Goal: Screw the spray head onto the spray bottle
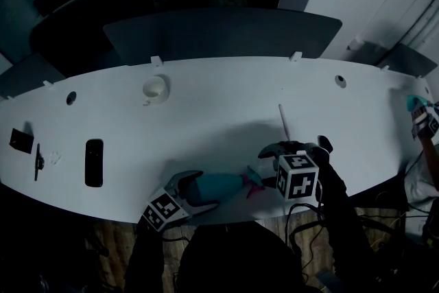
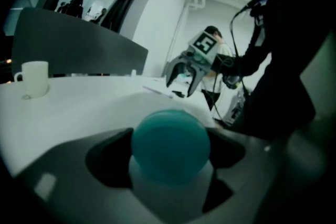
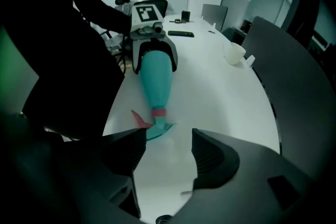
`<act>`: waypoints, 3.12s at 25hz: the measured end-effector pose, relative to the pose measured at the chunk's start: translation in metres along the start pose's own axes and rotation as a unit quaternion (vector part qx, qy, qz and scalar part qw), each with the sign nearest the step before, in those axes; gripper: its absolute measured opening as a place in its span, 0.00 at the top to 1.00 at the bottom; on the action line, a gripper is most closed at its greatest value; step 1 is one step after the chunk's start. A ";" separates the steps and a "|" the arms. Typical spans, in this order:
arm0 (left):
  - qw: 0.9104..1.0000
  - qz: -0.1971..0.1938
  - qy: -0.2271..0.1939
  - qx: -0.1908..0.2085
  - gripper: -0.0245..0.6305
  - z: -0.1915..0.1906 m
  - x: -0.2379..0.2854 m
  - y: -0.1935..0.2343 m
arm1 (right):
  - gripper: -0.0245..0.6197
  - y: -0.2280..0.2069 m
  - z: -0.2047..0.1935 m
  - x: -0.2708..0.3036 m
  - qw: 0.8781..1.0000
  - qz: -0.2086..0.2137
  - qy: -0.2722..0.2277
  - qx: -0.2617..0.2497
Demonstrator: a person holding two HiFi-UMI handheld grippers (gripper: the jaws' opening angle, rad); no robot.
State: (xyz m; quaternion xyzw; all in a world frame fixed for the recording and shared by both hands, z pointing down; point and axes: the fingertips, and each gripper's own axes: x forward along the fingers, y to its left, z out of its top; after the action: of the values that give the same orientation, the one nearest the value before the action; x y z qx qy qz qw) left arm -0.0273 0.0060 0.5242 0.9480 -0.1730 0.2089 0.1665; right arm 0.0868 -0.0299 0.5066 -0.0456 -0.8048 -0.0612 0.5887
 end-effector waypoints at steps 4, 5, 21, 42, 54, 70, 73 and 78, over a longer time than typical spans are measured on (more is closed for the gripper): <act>1.000 0.003 0.001 -0.010 0.31 0.001 0.001 0.002 | 0.54 0.024 -0.007 0.014 0.999 -0.037 -0.020 -0.002; 1.000 0.003 -0.001 -0.014 0.31 0.002 0.001 0.003 | 0.54 0.029 -0.008 0.017 0.998 -0.053 -0.034 -0.002; 1.000 -0.019 -0.004 -0.021 0.31 0.008 0.009 0.001 | 0.54 0.034 -0.018 0.057 0.995 -0.062 -0.046 0.068; 0.997 -0.008 0.060 0.043 0.31 0.005 0.006 0.007 | 0.78 0.027 -0.013 0.028 1.000 0.022 -0.015 -0.012; 0.998 0.010 0.057 -0.013 0.31 0.004 0.006 0.017 | 0.83 0.008 -0.016 0.034 0.990 -0.110 -0.013 -0.083; 0.987 0.033 0.096 0.124 0.31 0.001 0.010 0.014 | 0.88 0.015 0.008 -0.001 0.998 0.004 -0.036 -0.044; 0.989 0.004 0.072 0.131 0.32 0.001 0.006 0.006 | 0.89 0.016 0.013 -0.006 0.995 0.077 -0.066 0.006; 0.989 -0.024 0.031 0.139 0.32 0.008 -0.001 -0.008 | 0.90 0.015 0.015 -0.015 0.949 0.242 -0.127 0.159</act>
State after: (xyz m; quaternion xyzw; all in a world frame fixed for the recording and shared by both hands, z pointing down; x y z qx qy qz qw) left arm -0.0224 0.0099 0.5152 0.9588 -0.1140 0.2565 0.0430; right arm 0.0791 -0.0130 0.4886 -0.1521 -0.8371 0.2180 0.4781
